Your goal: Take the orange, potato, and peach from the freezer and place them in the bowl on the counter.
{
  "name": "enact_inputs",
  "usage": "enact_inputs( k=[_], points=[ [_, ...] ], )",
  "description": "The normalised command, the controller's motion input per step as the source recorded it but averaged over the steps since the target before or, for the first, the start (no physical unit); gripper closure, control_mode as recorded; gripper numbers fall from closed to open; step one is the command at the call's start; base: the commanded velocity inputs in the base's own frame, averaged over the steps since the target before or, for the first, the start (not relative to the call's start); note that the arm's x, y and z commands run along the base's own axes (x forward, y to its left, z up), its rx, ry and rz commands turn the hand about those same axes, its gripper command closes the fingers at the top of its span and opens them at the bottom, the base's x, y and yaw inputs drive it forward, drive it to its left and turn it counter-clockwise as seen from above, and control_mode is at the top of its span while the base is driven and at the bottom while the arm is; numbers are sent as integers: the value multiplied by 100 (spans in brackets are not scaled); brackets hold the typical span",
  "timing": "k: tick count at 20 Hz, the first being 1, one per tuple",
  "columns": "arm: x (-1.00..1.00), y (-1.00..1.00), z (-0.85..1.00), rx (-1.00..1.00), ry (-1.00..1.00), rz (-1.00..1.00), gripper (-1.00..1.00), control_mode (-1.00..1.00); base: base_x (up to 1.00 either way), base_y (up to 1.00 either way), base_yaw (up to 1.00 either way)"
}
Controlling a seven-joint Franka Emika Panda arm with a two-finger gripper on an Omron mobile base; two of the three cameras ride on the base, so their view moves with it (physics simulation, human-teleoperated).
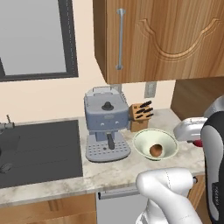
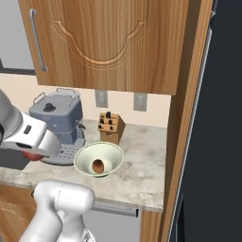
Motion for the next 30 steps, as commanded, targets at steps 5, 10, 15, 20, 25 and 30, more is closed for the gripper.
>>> enact_inputs(
  k=[5,10,15,20,25,30],
  points=[
    [33,-2,-8,0,7,0,100,-100,21,-6,0],
    [70,-19,-33,2,16,0,100,-100,0,0,0],
    [81,-3,-70,1,18,5,100,-100,0,0,0],
    [79,0,-93,0,17,8,100,-100,0,0,0],
    [89,0,-76,1,8,10,100,-100,0,0,0],
    [82,0,-77,0,3,10,100,-100,0,0,0]
  ],
)
